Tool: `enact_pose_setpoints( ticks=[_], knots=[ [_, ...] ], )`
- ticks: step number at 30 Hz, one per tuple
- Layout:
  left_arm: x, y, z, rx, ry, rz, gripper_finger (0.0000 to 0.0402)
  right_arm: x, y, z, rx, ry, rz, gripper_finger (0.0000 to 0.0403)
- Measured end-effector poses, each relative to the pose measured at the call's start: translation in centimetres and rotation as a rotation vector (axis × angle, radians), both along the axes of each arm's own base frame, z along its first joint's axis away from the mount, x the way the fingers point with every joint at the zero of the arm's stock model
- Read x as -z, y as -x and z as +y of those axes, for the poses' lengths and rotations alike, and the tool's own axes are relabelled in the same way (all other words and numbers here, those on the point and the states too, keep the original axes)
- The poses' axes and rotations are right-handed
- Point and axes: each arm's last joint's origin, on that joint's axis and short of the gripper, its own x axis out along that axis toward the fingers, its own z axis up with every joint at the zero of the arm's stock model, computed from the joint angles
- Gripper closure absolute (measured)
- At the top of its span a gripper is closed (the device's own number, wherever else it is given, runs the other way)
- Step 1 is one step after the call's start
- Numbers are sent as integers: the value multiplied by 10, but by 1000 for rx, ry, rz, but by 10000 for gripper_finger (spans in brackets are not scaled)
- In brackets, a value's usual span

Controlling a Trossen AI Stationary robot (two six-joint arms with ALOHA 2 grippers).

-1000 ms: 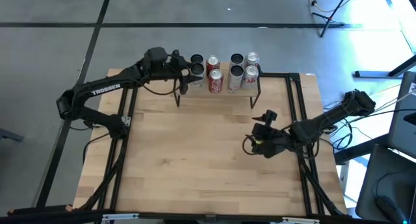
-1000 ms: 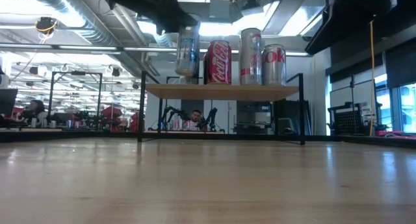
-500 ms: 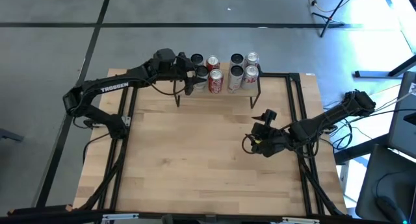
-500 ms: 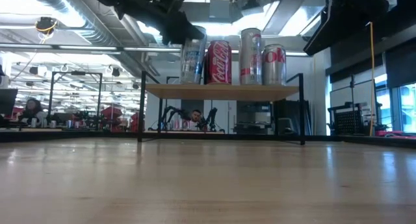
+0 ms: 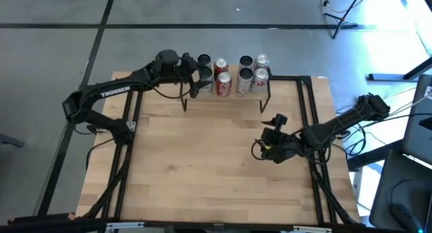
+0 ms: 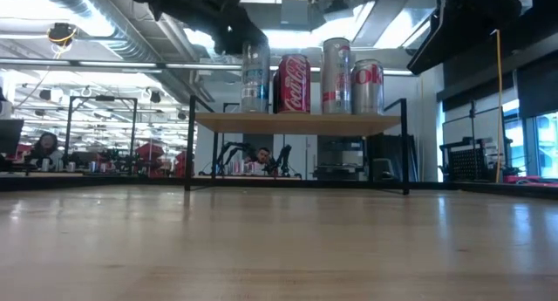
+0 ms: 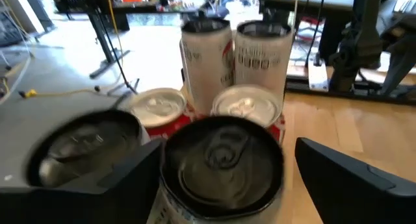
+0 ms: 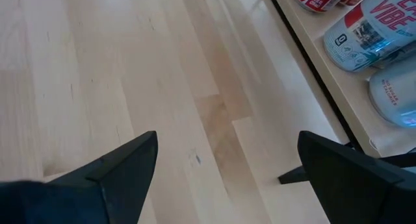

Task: Place canned beverage on shelf
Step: Put the white-blue soda can on the shelf aligned with the other white-blue soda can, then return to Home Position

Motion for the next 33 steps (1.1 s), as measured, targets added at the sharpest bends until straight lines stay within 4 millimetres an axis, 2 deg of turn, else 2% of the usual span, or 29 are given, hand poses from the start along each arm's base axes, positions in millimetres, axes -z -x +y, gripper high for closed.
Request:
enact_pose_setpoints(
  ticks=[4, 10, 14, 18, 21, 24, 30, 33],
  knots=[
    [-17, 10, -10, 7, -33, -54, 71, 0, 0, 0, 2, 2, -2, 47],
    [-42, 26, -33, 47, -82, -141, 71, -1, -3, 4, -44, -87, -7, 47],
    [-47, 27, -51, 87, -77, -135, 79, -2, -6, 6, -77, -112, -27, 47],
    [-41, 23, -69, 110, -56, -74, 109, -2, -5, 6, -79, -111, -17, 47],
    [-30, 14, -89, 155, -44, -19, 154, 0, -4, 4, -89, -37, 8, 53],
    [-5, 8, -112, 195, -47, 38, 218, 2, 0, 1, -101, -21, 11, 85],
    [45, 12, -142, 226, -72, 37, 358, 14, 11, -10, -123, -35, -28, 202],
    [67, 15, -152, 268, -44, 1, 394, 22, 17, -20, -163, -86, -77, 265]
  ],
)
